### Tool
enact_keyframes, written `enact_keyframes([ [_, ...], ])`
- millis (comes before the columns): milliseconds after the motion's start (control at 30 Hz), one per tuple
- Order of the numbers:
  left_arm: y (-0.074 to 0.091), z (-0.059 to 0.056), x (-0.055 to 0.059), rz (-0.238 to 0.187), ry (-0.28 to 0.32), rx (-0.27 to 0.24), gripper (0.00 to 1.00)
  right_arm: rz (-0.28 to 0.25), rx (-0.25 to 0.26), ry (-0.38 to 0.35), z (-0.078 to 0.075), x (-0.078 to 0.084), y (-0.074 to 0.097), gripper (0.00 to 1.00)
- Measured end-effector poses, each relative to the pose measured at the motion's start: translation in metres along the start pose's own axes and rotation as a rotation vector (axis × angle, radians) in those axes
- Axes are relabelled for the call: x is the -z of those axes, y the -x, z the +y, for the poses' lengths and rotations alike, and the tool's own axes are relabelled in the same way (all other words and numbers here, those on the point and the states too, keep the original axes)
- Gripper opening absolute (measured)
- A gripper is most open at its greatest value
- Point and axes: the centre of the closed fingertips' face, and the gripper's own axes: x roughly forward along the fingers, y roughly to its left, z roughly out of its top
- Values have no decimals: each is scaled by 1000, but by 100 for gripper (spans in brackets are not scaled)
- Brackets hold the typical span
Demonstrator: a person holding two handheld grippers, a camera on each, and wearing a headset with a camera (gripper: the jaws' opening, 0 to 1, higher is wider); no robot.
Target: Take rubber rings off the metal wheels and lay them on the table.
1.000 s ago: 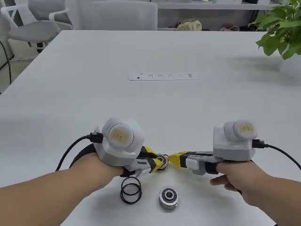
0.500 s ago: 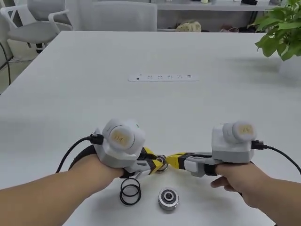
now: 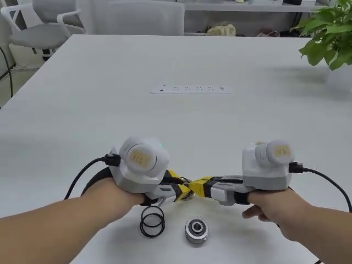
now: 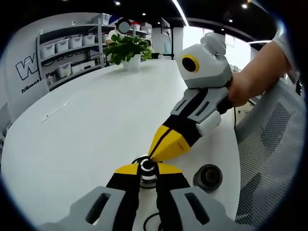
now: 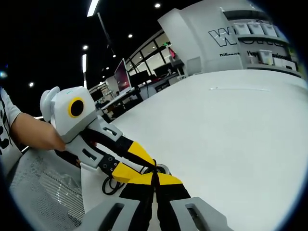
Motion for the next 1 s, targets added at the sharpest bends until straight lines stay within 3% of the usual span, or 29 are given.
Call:
enact_keyframes([
  [433, 3, -1, -1, -4, -44, 22, 10, -21, 5, -18, -3, -5, 5, 0],
  [1000, 28, -11, -11, -50, -94, 68, 31, -58, -23, -48, 3, -16, 10, 0],
])
